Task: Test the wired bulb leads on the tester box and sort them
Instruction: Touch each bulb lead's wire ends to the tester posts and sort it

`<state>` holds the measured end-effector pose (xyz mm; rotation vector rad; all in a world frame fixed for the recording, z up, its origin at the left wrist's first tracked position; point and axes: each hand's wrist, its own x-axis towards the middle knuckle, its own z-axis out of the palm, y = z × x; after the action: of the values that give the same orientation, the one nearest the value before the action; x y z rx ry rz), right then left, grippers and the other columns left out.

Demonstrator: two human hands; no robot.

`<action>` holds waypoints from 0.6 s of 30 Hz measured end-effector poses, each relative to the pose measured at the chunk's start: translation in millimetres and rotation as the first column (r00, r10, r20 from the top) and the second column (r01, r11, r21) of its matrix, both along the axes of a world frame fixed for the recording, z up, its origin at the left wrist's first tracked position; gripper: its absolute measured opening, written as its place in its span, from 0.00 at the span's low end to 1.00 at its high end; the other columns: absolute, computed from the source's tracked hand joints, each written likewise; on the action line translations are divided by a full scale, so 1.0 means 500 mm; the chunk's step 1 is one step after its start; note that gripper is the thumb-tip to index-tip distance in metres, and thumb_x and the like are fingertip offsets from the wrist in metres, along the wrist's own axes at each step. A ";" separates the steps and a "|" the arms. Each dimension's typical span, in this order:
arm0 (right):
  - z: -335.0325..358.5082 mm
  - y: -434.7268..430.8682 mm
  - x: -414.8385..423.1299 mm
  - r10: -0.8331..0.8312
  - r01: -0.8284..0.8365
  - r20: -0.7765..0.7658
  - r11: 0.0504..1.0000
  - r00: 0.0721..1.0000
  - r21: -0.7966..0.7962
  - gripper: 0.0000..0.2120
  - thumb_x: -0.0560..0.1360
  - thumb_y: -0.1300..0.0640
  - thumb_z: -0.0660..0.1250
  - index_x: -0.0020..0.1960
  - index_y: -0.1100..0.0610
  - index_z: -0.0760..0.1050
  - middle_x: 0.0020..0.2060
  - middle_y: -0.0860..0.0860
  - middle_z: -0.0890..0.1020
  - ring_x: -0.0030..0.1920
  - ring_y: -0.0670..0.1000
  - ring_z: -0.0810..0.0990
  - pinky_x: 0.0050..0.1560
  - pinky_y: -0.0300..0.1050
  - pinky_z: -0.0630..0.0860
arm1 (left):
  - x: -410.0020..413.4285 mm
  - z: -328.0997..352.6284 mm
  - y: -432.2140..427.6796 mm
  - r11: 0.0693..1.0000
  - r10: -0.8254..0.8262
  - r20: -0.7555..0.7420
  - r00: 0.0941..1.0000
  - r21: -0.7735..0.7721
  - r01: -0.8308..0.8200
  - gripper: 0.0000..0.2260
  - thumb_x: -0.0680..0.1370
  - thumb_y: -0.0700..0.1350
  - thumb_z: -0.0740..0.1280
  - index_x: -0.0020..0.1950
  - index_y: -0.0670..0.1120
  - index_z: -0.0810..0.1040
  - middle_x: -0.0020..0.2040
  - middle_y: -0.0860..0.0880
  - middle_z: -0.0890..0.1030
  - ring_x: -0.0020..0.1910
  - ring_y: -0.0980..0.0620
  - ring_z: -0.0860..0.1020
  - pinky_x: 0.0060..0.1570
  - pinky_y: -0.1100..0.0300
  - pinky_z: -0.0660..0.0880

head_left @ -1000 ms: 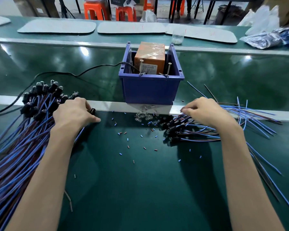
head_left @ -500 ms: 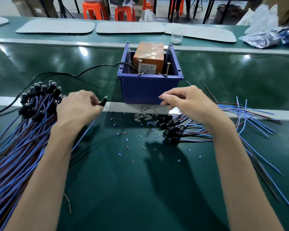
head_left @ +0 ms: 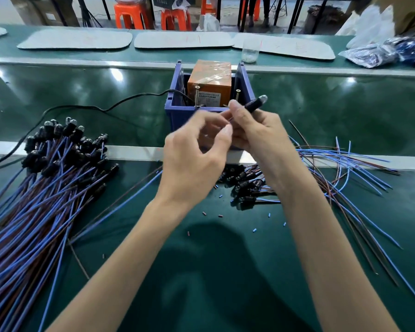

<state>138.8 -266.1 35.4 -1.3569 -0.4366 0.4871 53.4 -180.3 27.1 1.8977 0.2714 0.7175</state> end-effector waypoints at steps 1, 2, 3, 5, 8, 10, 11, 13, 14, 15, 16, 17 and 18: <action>0.004 -0.004 0.002 -0.016 0.016 0.025 1.000 1.000 0.008 0.13 0.80 0.56 0.62 0.42 0.61 0.79 0.36 0.54 0.84 0.37 0.49 0.83 0.41 0.40 0.80 | 0.003 0.004 0.003 0.973 -0.121 -0.106 0.987 -0.212 0.097 0.10 0.80 0.48 0.63 0.44 0.46 0.79 0.37 0.49 0.83 0.36 0.55 0.82 0.37 0.66 0.76; 0.008 -0.008 0.004 -0.028 0.027 0.055 1.000 0.998 0.011 0.13 0.80 0.56 0.62 0.42 0.61 0.79 0.37 0.55 0.84 0.38 0.50 0.83 0.42 0.40 0.80 | 0.005 0.008 0.006 0.886 -0.238 -0.170 0.956 -0.442 0.142 0.17 0.81 0.54 0.58 0.44 0.45 0.80 0.39 0.48 0.85 0.38 0.53 0.83 0.37 0.65 0.77; 0.011 -0.012 0.005 -0.039 0.037 0.081 0.999 0.996 0.018 0.14 0.80 0.56 0.61 0.41 0.61 0.79 0.39 0.55 0.85 0.40 0.50 0.83 0.44 0.40 0.80 | 0.007 0.011 0.012 0.757 -0.292 -0.153 0.944 -0.640 0.130 0.24 0.81 0.58 0.53 0.45 0.43 0.81 0.42 0.46 0.85 0.42 0.51 0.84 0.38 0.65 0.78; 0.018 -0.017 0.005 -0.070 0.065 0.102 0.997 0.992 0.047 0.16 0.81 0.57 0.60 0.38 0.60 0.79 0.39 0.54 0.85 0.41 0.49 0.84 0.47 0.39 0.80 | 0.009 0.010 0.023 0.428 -0.200 0.007 0.980 -0.899 0.093 0.30 0.81 0.60 0.49 0.47 0.37 0.80 0.47 0.40 0.85 0.48 0.46 0.83 0.43 0.62 0.80; 0.028 -0.029 0.008 -0.115 0.107 0.055 0.986 0.992 0.126 0.18 0.81 0.58 0.58 0.33 0.58 0.75 0.37 0.54 0.85 0.42 0.50 0.85 0.44 0.38 0.79 | 0.009 0.007 0.038 0.076 0.032 0.064 0.997 -0.995 0.061 0.28 0.83 0.57 0.48 0.53 0.34 0.75 0.48 0.38 0.82 0.47 0.44 0.82 0.49 0.57 0.78; 0.035 -0.040 0.012 -0.108 0.103 0.024 0.980 0.994 0.170 0.19 0.80 0.58 0.56 0.32 0.57 0.71 0.34 0.53 0.84 0.41 0.51 0.84 0.41 0.38 0.78 | 0.010 0.012 0.047 -0.026 0.143 0.038 0.989 -0.999 0.042 0.24 0.83 0.55 0.47 0.55 0.37 0.73 0.48 0.40 0.80 0.43 0.45 0.80 0.46 0.55 0.77; 0.038 -0.045 0.014 -0.100 0.095 0.014 0.978 0.995 0.187 0.18 0.80 0.57 0.55 0.31 0.56 0.69 0.31 0.51 0.83 0.39 0.51 0.83 0.39 0.38 0.78 | 0.010 0.016 0.053 -0.063 0.203 0.032 0.979 -0.997 0.045 0.23 0.84 0.54 0.47 0.52 0.38 0.73 0.46 0.42 0.80 0.39 0.47 0.79 0.43 0.56 0.76; 0.042 -0.053 0.019 -0.101 0.104 -0.023 0.969 0.995 0.225 0.19 0.80 0.57 0.55 0.30 0.55 0.67 0.26 0.49 0.77 0.32 0.49 0.80 0.35 0.38 0.76 | 0.006 0.025 0.065 -0.097 0.310 0.035 0.950 -0.993 0.068 0.22 0.84 0.52 0.46 0.43 0.41 0.71 0.36 0.45 0.76 0.31 0.51 0.74 0.36 0.57 0.72; 0.044 -0.056 0.022 -0.115 0.123 -0.047 0.962 0.992 0.243 0.19 0.80 0.56 0.55 0.30 0.55 0.66 0.24 0.49 0.73 0.29 0.49 0.76 0.33 0.38 0.74 | 0.004 0.028 0.071 -0.101 0.350 0.055 0.935 -0.990 0.096 0.21 0.84 0.52 0.46 0.41 0.42 0.70 0.31 0.47 0.72 0.26 0.52 0.71 0.32 0.59 0.70; 0.045 -0.059 0.025 -0.134 0.146 -0.067 0.956 0.989 0.256 0.19 0.80 0.56 0.55 0.30 0.55 0.65 0.23 0.49 0.69 0.27 0.49 0.71 0.30 0.38 0.71 | 0.000 0.031 0.077 -0.095 0.378 0.087 0.922 -0.987 0.132 0.21 0.84 0.51 0.45 0.39 0.43 0.68 0.27 0.49 0.68 0.22 0.54 0.67 0.28 0.62 0.67; 0.045 -0.062 0.029 -0.150 0.166 -0.078 0.951 0.986 0.261 0.19 0.80 0.57 0.55 0.30 0.55 0.63 0.23 0.48 0.65 0.25 0.48 0.66 0.28 0.38 0.67 | -0.002 0.033 0.082 -0.077 0.390 0.123 0.912 -0.983 0.165 0.21 0.84 0.51 0.45 0.38 0.44 0.67 0.25 0.50 0.64 0.20 0.54 0.63 0.25 0.65 0.64; 0.044 -0.064 0.032 -0.159 0.174 -0.080 0.952 0.984 0.253 0.19 0.80 0.57 0.55 0.30 0.55 0.62 0.22 0.47 0.62 0.24 0.48 0.62 0.28 0.39 0.63 | -0.005 0.034 0.084 -0.042 0.384 0.158 0.910 -0.981 0.188 0.21 0.84 0.52 0.45 0.36 0.45 0.65 0.24 0.51 0.62 0.18 0.55 0.60 0.22 0.67 0.60; 0.043 -0.066 0.033 -0.157 0.170 -0.073 0.958 0.985 0.231 0.19 0.80 0.57 0.54 0.30 0.54 0.61 0.22 0.47 0.60 0.24 0.47 0.59 0.27 0.40 0.60 | -0.007 0.035 0.085 0.010 0.364 0.189 0.912 -0.980 0.199 0.22 0.84 0.54 0.44 0.34 0.46 0.64 0.23 0.52 0.60 0.18 0.55 0.57 0.21 0.67 0.57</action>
<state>155.5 -299.2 57.1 -1.1356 -0.3236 0.3224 49.9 -138.0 44.4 0.2221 0.4745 0.6483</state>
